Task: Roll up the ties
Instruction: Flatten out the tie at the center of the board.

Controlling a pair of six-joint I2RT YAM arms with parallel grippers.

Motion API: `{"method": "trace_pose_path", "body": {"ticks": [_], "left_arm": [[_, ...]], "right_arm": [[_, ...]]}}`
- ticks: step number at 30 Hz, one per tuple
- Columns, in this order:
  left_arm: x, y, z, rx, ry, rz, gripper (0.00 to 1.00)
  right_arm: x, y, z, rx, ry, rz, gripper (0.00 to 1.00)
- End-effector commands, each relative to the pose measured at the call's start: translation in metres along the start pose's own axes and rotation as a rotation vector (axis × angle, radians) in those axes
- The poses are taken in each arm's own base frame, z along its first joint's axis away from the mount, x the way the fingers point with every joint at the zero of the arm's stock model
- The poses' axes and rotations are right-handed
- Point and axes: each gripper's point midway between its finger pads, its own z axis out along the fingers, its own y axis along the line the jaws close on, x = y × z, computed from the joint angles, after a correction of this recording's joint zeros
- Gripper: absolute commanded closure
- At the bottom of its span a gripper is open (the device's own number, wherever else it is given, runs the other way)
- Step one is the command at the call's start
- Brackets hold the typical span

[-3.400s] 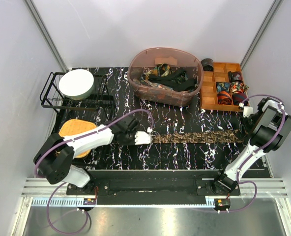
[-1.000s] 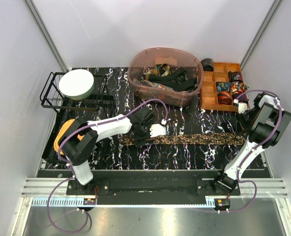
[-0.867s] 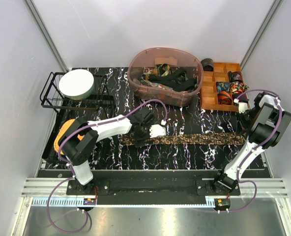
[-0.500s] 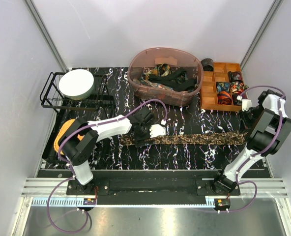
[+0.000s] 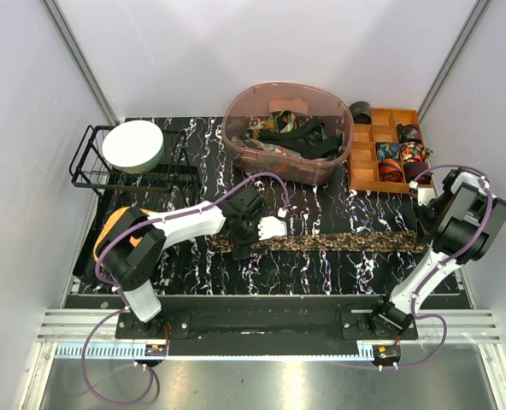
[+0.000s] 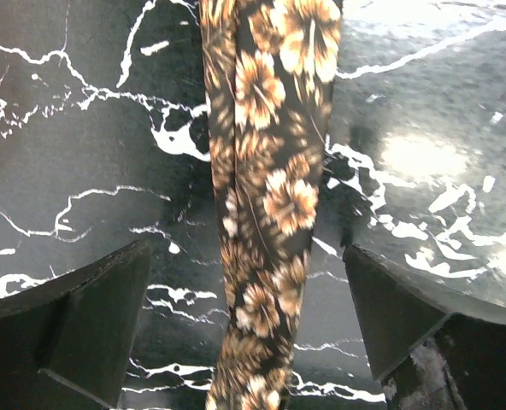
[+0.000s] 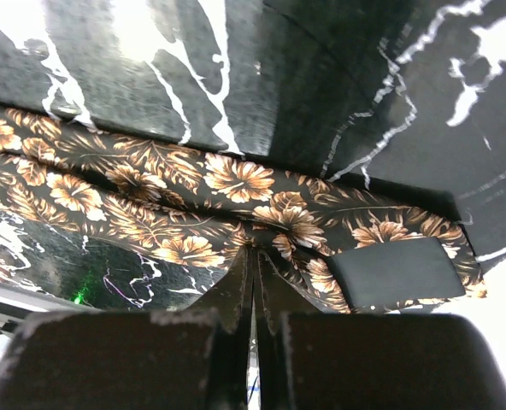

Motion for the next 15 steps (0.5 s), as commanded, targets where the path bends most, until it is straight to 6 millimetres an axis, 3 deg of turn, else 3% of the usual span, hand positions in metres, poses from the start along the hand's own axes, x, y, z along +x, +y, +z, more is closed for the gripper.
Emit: {"method": "trace_pose_path", "body": {"ticks": [1,9,14,15], "left_arm": [[-0.020,0.006,-0.027,-0.030,-0.138,-0.020,0.01],[-0.028,0.043,-0.069,-0.135,-0.254,-0.138,0.01],[-0.037,0.049,-0.108,-0.242,-0.343,-0.062,0.01],[-0.045,0.056,-0.119,-0.288,-0.391,-0.062,0.01]], "right_arm": [[0.009,-0.048,0.003,0.158,0.016,0.035,1.00],[0.034,-0.091,0.008,0.207,0.041,0.092,1.00],[0.039,-0.108,0.005,0.233,0.032,0.097,0.99],[0.038,-0.109,0.003,0.234,0.025,0.093,0.94]]}}
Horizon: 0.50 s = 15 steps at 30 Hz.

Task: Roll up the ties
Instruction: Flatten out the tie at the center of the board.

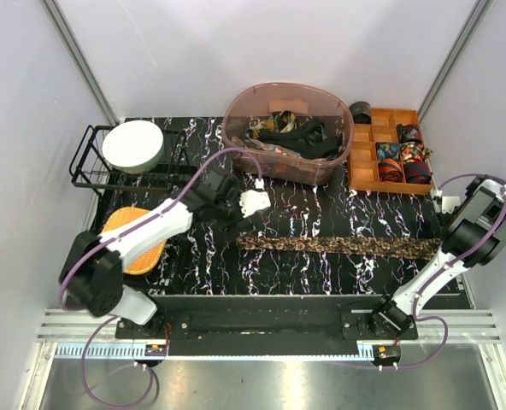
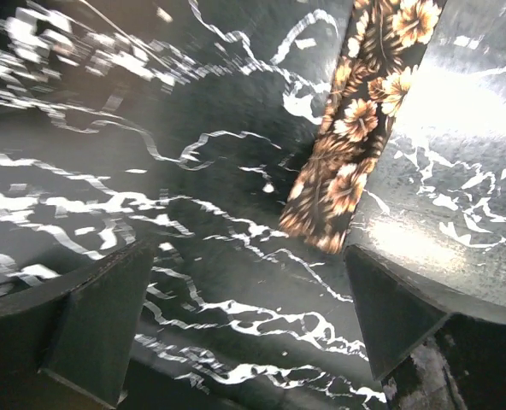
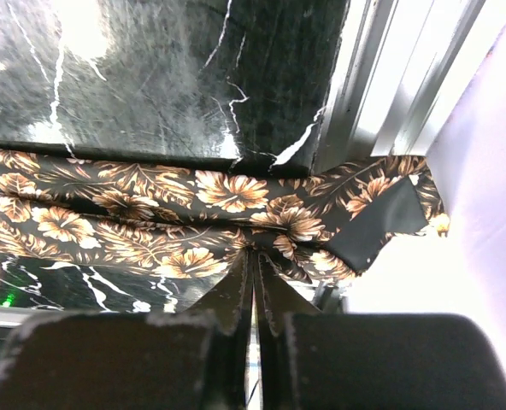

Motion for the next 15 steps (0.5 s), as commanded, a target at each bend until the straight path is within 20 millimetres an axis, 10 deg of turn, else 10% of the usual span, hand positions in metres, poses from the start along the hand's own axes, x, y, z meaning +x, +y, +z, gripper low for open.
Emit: {"method": "trace_pose_path", "body": {"ticks": [1,9,15], "left_arm": [[-0.046,0.015,-0.037,-0.127,-0.219,0.063,0.01],[-0.045,-0.031,-0.005,0.225,-0.138,0.310,0.01],[-0.060,-0.025,0.038,0.209,-0.118,0.305,0.01]], "right_arm": [[-0.014,-0.036,0.020,0.084,-0.057,-0.032,0.91],[-0.011,-0.029,0.020,0.064,-0.057,-0.024,0.78],[-0.014,-0.036,0.022,0.081,-0.049,-0.021,0.72]]}}
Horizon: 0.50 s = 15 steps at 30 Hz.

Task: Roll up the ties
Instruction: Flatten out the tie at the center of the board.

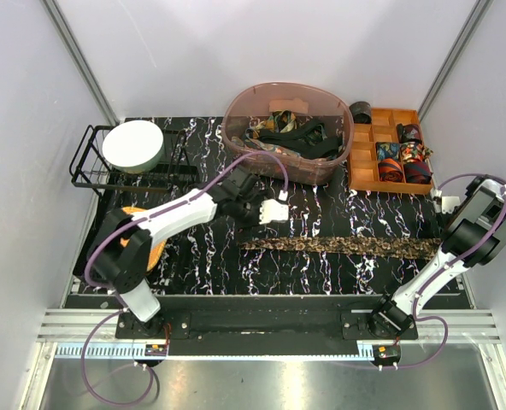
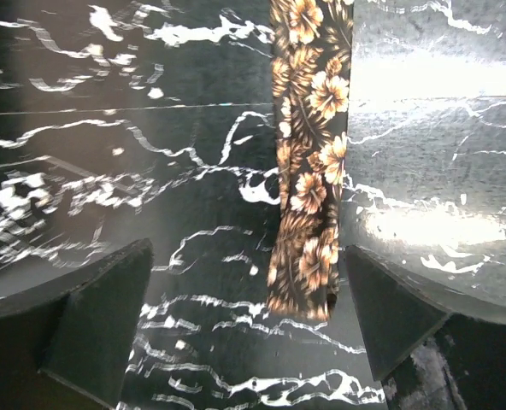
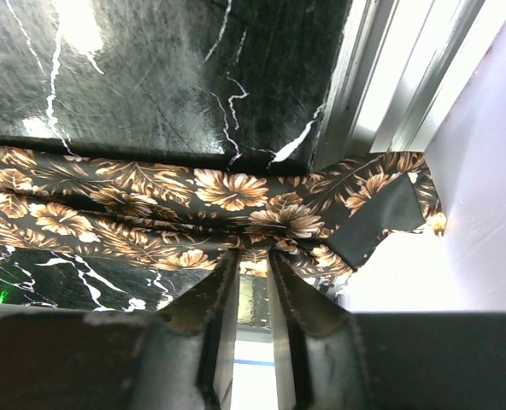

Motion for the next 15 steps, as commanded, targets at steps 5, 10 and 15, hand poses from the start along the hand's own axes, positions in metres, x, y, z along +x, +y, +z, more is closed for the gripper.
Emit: {"method": "trace_pose_path", "body": {"ticks": [5,10,15], "left_arm": [[-0.018,-0.007,0.035,0.099,0.019,0.092,0.23],[-0.003,-0.019,0.041,0.159,0.079,0.076,0.24],[0.021,-0.026,0.040,0.188,0.158,0.054,0.36]], "right_arm": [[-0.015,-0.035,0.024,0.074,-0.052,-0.003,0.64],[-0.014,-0.035,0.022,0.073,-0.051,-0.007,0.58],[-0.018,-0.038,0.022,0.071,-0.055,-0.007,0.53]]}}
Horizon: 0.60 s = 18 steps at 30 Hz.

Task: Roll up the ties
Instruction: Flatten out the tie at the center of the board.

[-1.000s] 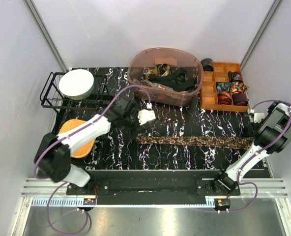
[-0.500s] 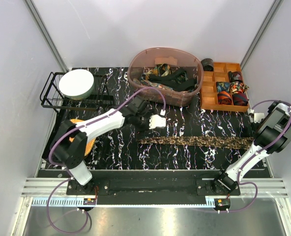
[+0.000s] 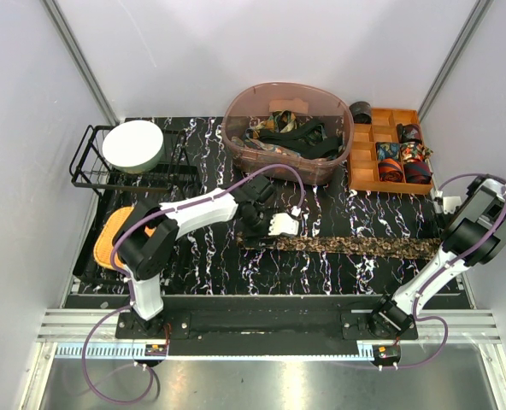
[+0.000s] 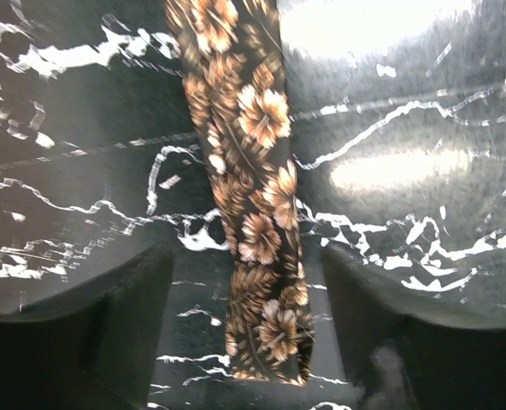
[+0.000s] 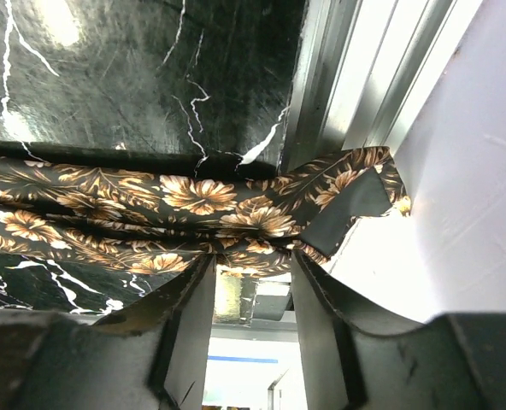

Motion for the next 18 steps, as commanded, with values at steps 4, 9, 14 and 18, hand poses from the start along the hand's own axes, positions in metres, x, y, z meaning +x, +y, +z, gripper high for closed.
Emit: {"method": "trace_pose_path", "body": {"ticks": [4,9,14,18], "left_arm": [[0.020,-0.005,-0.011,0.020,0.056,-0.009,0.59],[0.026,-0.009,-0.017,0.016,0.060,-0.029,0.69],[0.025,-0.009,-0.014,0.021,0.058,-0.043,0.76],[0.030,-0.011,-0.011,0.026,0.074,-0.046,0.82]], "right_arm": [[-0.019,-0.026,0.022,0.035,-0.075,0.015,0.49],[-0.019,-0.025,0.020,0.027,-0.081,0.017,0.50],[-0.028,-0.018,-0.005,-0.015,-0.139,0.040,0.57],[-0.037,-0.014,-0.029,-0.042,-0.202,0.049,0.58]]}}
